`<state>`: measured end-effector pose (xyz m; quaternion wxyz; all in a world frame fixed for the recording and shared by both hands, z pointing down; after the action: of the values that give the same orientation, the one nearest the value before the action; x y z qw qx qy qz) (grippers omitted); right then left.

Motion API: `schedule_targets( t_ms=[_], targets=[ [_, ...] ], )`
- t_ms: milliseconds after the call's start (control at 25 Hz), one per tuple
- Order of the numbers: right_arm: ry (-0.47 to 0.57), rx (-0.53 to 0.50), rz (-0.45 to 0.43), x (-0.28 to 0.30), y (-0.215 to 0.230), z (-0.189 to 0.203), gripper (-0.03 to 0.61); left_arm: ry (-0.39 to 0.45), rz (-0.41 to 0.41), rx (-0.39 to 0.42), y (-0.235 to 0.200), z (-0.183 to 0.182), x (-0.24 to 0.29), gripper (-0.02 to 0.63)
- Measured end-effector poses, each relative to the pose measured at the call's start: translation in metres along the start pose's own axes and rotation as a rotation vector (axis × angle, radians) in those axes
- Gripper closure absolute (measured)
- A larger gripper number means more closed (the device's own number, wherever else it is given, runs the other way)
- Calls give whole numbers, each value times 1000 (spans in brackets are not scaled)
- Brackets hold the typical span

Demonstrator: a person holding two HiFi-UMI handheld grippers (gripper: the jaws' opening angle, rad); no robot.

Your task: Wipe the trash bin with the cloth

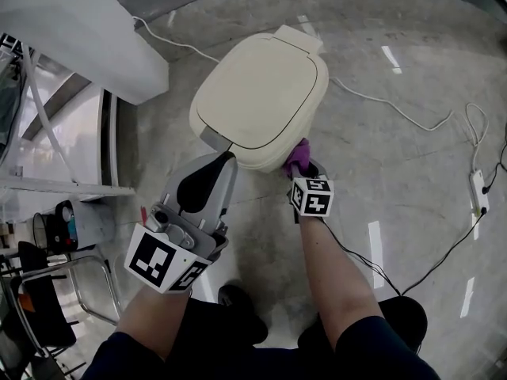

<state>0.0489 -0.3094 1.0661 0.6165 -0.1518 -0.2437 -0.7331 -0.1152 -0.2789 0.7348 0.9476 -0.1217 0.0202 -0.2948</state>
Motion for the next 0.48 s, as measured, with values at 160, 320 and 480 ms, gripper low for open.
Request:
schedule_targets(
  t_ms=[160,320,480],
  targets=[
    [-87,11,-16,19,1,31,500,5,13,-6,2,-1,-1,615],
    [-149,-29,-51,21,-11,50,500,8,36,-4,8,-5,-2,615],
    [-115,1,-64,7,-23,35,500,39,43,-1,9,-15,-3,615]
  ],
)
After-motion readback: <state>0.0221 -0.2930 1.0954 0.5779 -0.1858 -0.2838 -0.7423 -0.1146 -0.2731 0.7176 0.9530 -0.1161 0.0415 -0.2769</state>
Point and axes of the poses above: the fingertips, and each gripper's own axes: x forward along the fingers, y to its right, z out of its underside, the point moved 6 cm from there along -x, backward along the fingers, and after that the axes turned 12 degrees about -x, right-handed, at the moved point
